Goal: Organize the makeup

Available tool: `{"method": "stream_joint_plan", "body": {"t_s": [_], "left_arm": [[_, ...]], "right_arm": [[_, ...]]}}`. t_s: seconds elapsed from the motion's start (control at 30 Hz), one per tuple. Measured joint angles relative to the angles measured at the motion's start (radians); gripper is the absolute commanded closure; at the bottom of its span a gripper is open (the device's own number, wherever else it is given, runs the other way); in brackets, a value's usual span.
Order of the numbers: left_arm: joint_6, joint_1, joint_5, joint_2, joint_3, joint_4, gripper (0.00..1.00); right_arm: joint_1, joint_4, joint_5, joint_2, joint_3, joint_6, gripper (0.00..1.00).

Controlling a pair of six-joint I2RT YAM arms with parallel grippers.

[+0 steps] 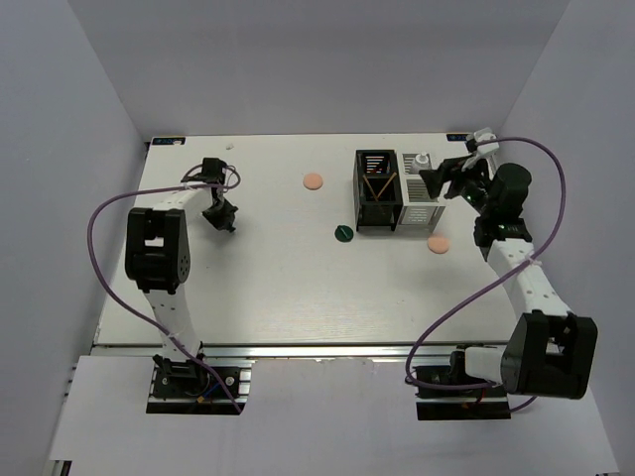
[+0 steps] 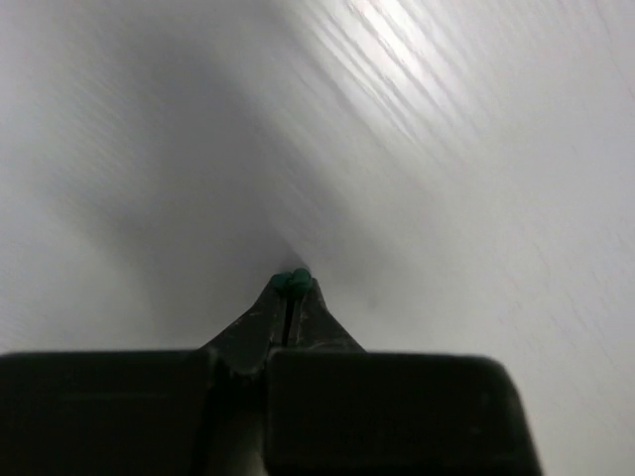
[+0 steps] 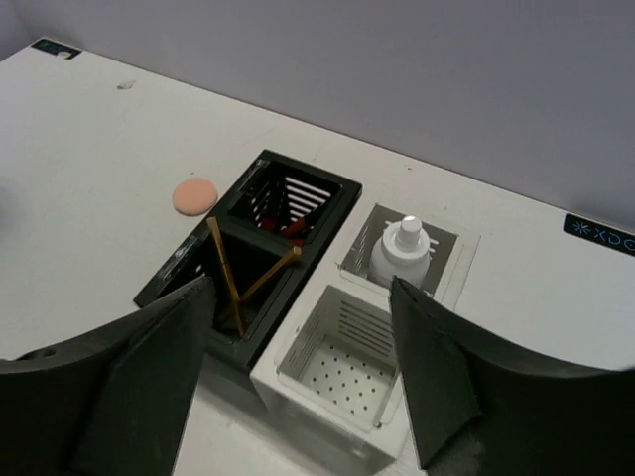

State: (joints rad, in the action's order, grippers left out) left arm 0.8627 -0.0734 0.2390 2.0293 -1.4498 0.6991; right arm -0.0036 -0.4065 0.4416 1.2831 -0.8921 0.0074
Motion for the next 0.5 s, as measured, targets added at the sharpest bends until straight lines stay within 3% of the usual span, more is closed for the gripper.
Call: {"method": "stream_joint_plan", "body": {"t_s": [0.03,0.13,0.3,0.5], "left_arm": [[-0.009,-0.006,-0.031,-0.023,0.033,-0.032,1.0],[-0.034,-0.064,-0.156,-0.114,0.127,-0.178,1.0],[-0.066,-0.267,-0.369,-0.165,0.07,-0.509,1.0],[-0.047,-0.447,-0.58,-0.011,-0.182,-0.953,1.0]], "right_arm": [[-0.017,0.013,0.039,-0.025,0.009,-0.027,0.52],[-0.069,0.061,0.113,-0.087,0.025,-0.08,1.0],[-0.132,0.186,0.13,-0.113,0.027,-0.119,1.0],[-0.164,0.314,0.103,-0.12,0.103,-0.134,0.97]]}}
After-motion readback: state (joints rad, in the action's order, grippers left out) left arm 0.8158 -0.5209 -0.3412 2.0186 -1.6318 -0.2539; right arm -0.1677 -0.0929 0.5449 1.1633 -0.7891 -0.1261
